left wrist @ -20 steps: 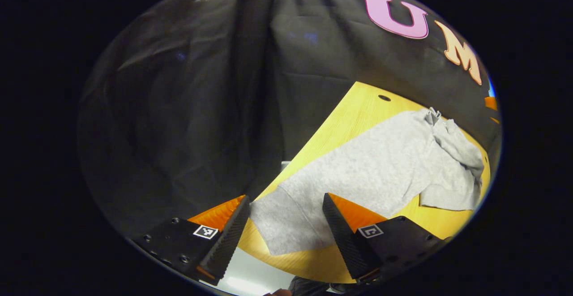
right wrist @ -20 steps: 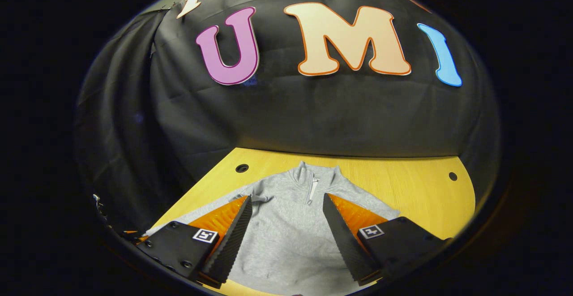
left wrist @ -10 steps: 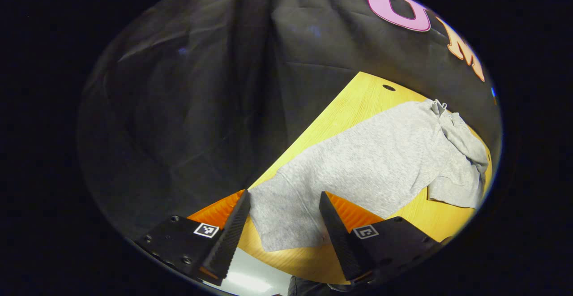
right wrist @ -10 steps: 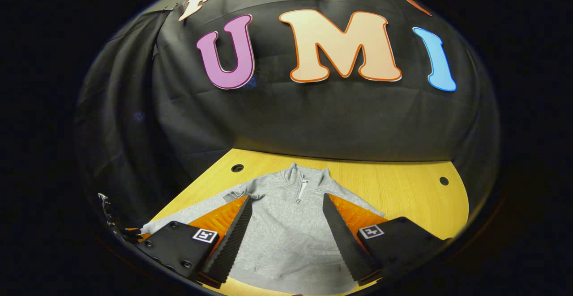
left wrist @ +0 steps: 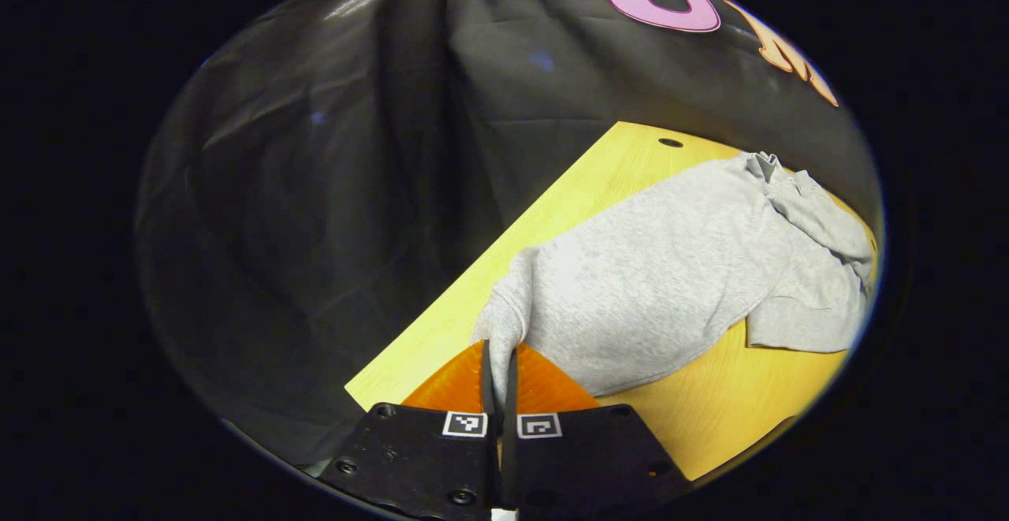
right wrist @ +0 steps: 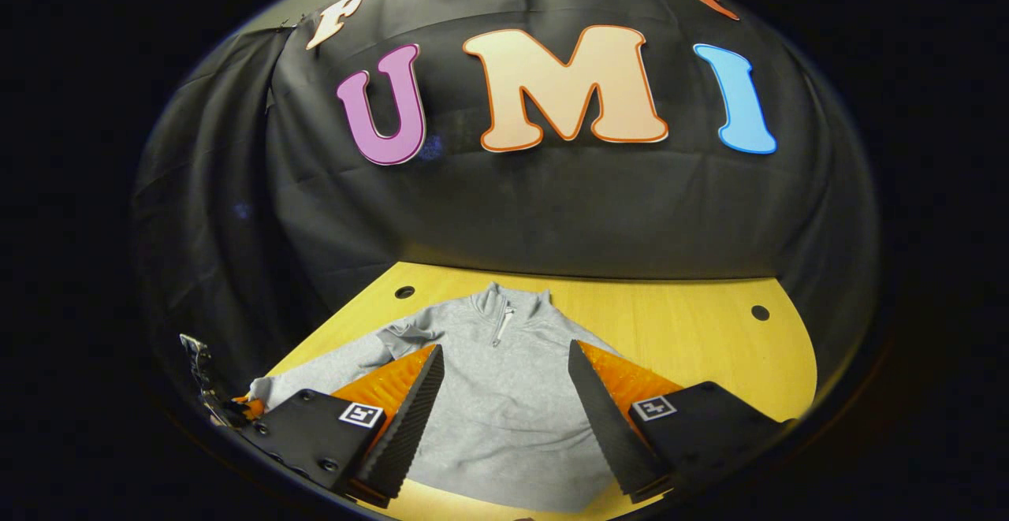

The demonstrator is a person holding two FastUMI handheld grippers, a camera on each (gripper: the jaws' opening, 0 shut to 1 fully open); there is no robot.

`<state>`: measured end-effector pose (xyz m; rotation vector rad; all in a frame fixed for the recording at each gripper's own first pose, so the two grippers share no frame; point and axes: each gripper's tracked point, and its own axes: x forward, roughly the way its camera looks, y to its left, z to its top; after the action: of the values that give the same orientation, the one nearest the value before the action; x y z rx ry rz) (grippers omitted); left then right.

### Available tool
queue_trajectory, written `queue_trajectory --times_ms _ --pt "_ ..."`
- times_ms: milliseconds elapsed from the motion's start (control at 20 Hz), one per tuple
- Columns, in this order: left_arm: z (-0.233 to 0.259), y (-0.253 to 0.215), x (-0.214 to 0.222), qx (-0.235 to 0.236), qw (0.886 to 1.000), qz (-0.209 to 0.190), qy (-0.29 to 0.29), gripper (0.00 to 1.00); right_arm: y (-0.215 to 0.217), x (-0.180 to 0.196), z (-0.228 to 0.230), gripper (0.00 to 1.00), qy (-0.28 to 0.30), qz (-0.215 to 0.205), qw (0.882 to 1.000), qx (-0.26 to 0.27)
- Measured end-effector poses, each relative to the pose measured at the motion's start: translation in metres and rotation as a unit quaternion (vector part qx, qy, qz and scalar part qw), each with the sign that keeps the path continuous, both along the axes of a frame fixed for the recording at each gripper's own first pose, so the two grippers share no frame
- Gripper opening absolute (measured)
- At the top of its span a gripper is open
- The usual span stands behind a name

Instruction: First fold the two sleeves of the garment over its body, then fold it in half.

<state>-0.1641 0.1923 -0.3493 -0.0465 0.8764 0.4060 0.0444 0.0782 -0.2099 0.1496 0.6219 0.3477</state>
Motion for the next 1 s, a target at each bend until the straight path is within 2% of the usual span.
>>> queue_trajectory --times_ms 150,250,300,350,550,800,1000 --pt "0.002 -0.003 0.001 -0.038 0.999 0.034 0.011 0.0 -0.021 -0.012 0.001 0.96 0.018 -0.007 1.0 0.02" --pt "0.011 0.001 0.006 -0.044 0.998 0.053 0.01 0.0 -0.038 -0.017 0.002 0.98 0.018 -0.01 0.999 0.028" --pt "0.019 0.004 0.015 -0.036 0.998 0.056 0.005 0.0 -0.047 -0.02 0.004 0.96 0.012 -0.012 0.999 0.028" --pt "0.028 0.005 0.021 -0.03 0.998 0.056 -0.002 0.0 -0.054 -0.023 0.004 0.99 0.009 -0.015 0.999 0.029" --pt "0.075 -0.009 0.072 -0.028 0.997 0.054 -0.049 0.0 -0.072 -0.039 0.01 0.98 -0.009 -0.018 0.999 0.048" --pt "0.124 -0.04 0.148 -0.034 0.994 0.011 -0.104 0.0 -0.097 -0.046 0.006 0.98 -0.01 -0.038 0.998 0.043" --pt "0.147 -0.072 0.214 -0.025 0.991 -0.057 -0.122 0.0 -0.108 -0.048 0.0 0.98 0.001 -0.074 0.996 0.05"
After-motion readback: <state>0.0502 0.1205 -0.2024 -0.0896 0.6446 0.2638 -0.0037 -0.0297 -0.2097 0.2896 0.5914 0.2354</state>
